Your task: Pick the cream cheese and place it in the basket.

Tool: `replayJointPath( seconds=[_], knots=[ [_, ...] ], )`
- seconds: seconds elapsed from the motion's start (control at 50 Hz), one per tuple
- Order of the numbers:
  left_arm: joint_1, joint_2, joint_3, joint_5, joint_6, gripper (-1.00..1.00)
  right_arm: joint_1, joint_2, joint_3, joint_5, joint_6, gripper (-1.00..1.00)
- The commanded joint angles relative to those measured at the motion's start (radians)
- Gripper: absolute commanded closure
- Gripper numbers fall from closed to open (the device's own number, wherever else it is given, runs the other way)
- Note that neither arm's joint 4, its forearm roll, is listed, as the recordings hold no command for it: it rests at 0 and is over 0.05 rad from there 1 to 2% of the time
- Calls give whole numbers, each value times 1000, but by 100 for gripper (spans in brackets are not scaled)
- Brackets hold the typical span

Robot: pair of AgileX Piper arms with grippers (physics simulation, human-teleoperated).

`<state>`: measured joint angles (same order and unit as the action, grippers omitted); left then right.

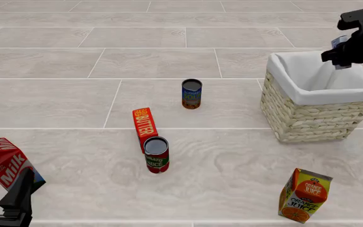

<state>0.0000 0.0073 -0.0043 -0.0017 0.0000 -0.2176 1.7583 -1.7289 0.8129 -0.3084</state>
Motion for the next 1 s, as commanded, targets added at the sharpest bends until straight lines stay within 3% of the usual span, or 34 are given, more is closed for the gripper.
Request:
replayJointPath(
  seconds=[0.02, 0.74, 0.84, 0.88, 0.94, 1.0],
  knots=[
    [0, 0, 0, 0, 0, -100, 3, 29, 2, 4, -20, 100],
    [0, 0, 0, 0, 0, -100, 11, 94, 30, -40, -39, 100],
    [0, 0, 0, 0, 0, -100, 14, 104, 27, -45, -38, 100],
    [0, 0, 0, 0, 0, -100, 48, 96, 25, -43, 12, 100],
    [0, 0, 0, 0, 0, -100, 29, 101, 26, -49, -21, 100],
    [0, 0, 0, 0, 0, -100, 36, 98, 22, -40, -7, 100]
  ],
)
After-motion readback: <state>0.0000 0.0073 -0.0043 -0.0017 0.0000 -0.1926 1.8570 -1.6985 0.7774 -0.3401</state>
